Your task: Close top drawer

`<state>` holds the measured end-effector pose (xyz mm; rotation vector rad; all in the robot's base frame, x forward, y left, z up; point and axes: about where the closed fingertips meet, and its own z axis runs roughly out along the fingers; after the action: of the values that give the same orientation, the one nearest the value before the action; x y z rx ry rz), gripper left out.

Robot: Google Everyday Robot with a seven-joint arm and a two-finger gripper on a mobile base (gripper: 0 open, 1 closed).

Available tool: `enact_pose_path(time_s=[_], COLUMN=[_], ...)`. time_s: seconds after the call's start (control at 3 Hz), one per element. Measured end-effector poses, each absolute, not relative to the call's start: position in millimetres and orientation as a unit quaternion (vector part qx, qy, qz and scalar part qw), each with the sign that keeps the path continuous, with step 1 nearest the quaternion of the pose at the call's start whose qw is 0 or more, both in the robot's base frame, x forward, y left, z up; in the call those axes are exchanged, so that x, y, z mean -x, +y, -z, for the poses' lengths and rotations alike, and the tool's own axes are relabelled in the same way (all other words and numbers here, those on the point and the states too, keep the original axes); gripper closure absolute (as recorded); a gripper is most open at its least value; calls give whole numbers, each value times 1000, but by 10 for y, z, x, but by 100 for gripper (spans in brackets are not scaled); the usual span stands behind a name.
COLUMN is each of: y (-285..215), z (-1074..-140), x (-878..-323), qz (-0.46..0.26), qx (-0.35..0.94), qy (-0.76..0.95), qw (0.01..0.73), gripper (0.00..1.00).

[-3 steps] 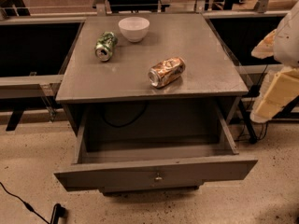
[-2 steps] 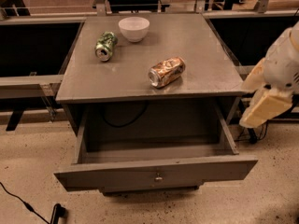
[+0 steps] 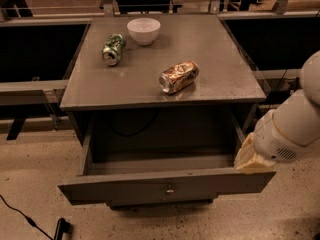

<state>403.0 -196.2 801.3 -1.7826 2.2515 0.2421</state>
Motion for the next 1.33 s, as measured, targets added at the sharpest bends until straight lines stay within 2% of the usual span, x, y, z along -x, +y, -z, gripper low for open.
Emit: enact_pose_path(time_s=[0.33,0.67,1.0,1.33], y=[-1915,-1842,-1794,-1767], z=[-7506,-7179,-6927,-6712], x=[-3952,-3898,-3868,-3883], qz=[-110,-123,-125,-129], qx=[623,642,661,673], qy=[763,745,727,715], qw=[131,134,138,141], gripper=[100,100,86,62])
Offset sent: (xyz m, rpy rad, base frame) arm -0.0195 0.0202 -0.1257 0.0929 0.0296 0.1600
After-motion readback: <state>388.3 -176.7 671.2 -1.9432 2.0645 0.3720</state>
